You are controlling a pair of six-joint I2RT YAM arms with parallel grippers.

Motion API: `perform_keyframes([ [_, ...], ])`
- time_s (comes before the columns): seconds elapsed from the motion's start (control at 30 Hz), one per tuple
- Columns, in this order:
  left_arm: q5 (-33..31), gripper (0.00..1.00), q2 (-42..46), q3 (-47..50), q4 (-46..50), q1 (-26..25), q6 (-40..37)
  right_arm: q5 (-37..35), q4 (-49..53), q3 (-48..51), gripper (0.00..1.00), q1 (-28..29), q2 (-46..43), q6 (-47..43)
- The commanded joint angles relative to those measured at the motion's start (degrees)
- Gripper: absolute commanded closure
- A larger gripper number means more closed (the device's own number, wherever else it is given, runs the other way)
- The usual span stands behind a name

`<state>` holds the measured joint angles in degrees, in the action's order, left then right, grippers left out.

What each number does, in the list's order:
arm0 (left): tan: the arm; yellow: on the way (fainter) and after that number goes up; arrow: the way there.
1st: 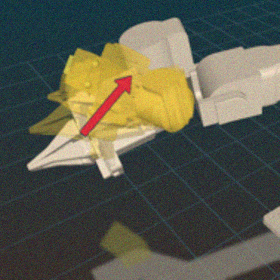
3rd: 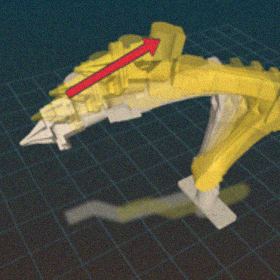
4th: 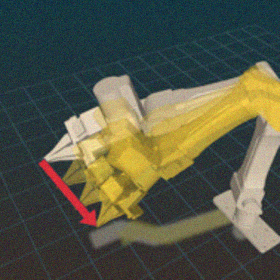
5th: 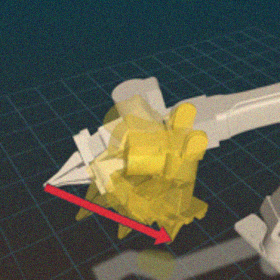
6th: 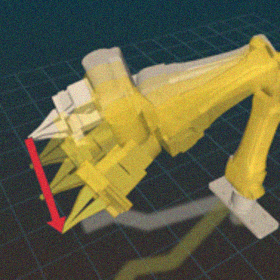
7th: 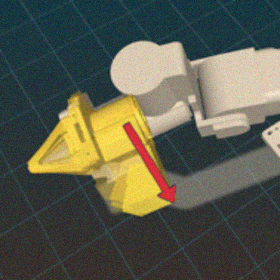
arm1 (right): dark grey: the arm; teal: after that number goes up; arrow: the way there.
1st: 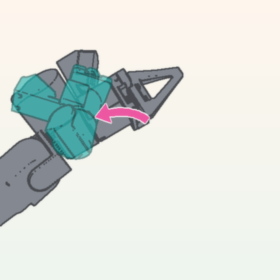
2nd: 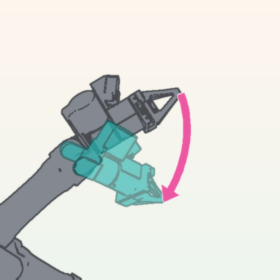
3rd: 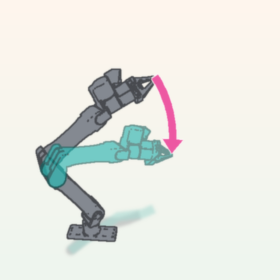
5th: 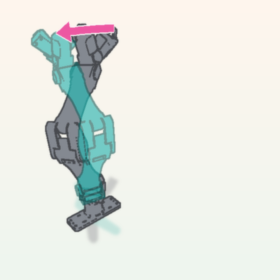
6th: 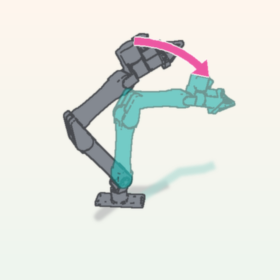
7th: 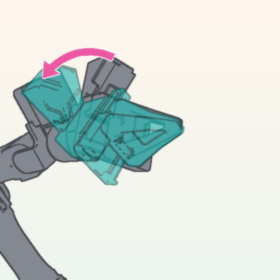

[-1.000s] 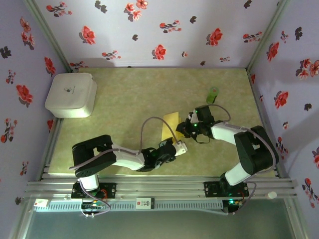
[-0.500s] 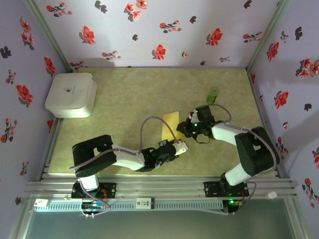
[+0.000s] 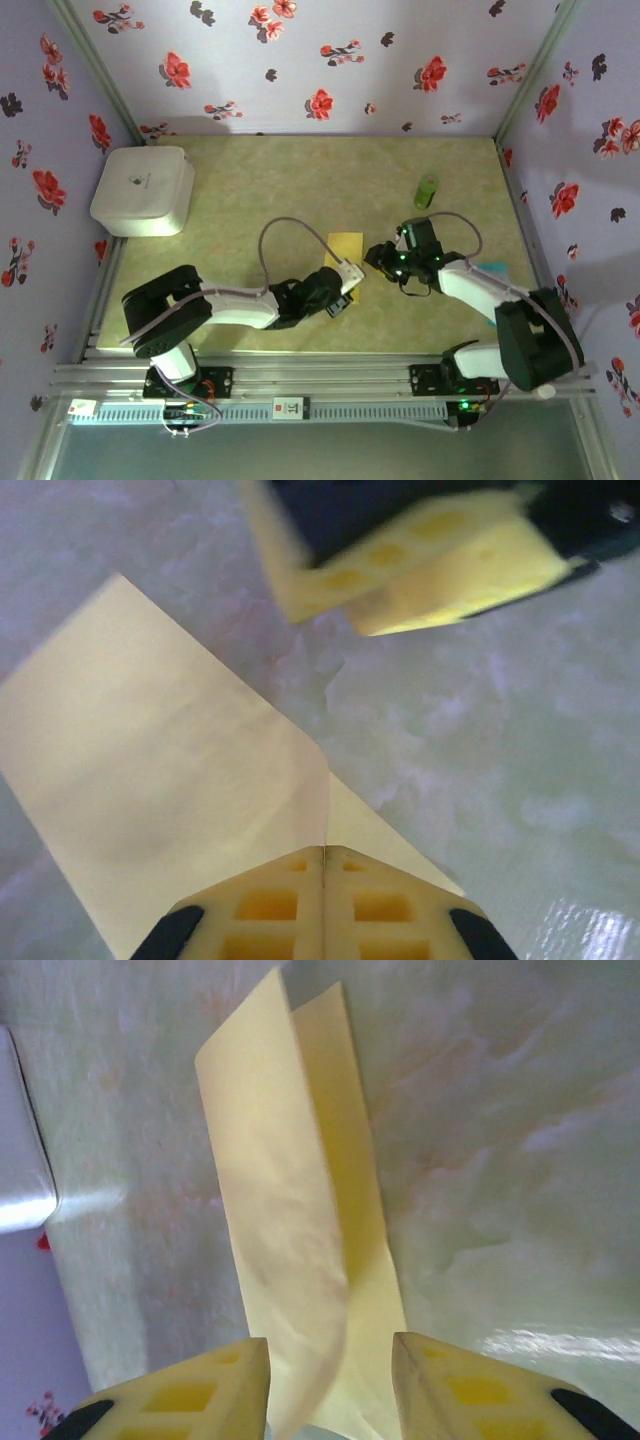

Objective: Fold a paper plane with a square sheet of paper (pick it up from the middle)
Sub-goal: Fold the triangle a second time at the center of the table.

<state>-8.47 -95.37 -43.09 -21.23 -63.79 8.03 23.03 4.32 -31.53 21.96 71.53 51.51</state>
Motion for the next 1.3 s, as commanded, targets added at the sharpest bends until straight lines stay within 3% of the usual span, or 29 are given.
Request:
perform_keyframes([
  [0.0, 14.2, 1.0, 0.9, -1.6, 2.5, 3.9, 11.2, -3.4, 3.0, 2.0, 0.63, -0.3, -3.1, -0.1],
  [0.2, 20.4, 1.0, 0.0, -2.0, 1.9, 6.5, 15.2, 3.5, 3.6, 2.7, 0.71, 0.7, -3.6, 0.0],
  [0.4, 21.9, 1.0, -0.7, -1.8, 0.5, 7.9, 19.0, 3.5, 0.5, 4.1, 0.89, 5.0, -2.1, 1.6],
  [0.6, 21.9, 1.0, -1.2, -1.7, 0.5, 8.2, 20.1, 2.8, -3.7, 4.0, 0.97, 9.3, 2.3, 3.2],
  [0.97, 21.7, 1.0, -2.0, -1.6, 0.6, 8.5, 21.4, 3.2, -9.1, 4.2, 1.0, 11.6, 9.2, 4.5],
  [1.27, 21.0, 1.0, -1.9, -1.6, 0.5, 8.7, 21.6, -1.2, -4.2, 3.5, 1.0, 11.6, 13.7, 2.2],
])
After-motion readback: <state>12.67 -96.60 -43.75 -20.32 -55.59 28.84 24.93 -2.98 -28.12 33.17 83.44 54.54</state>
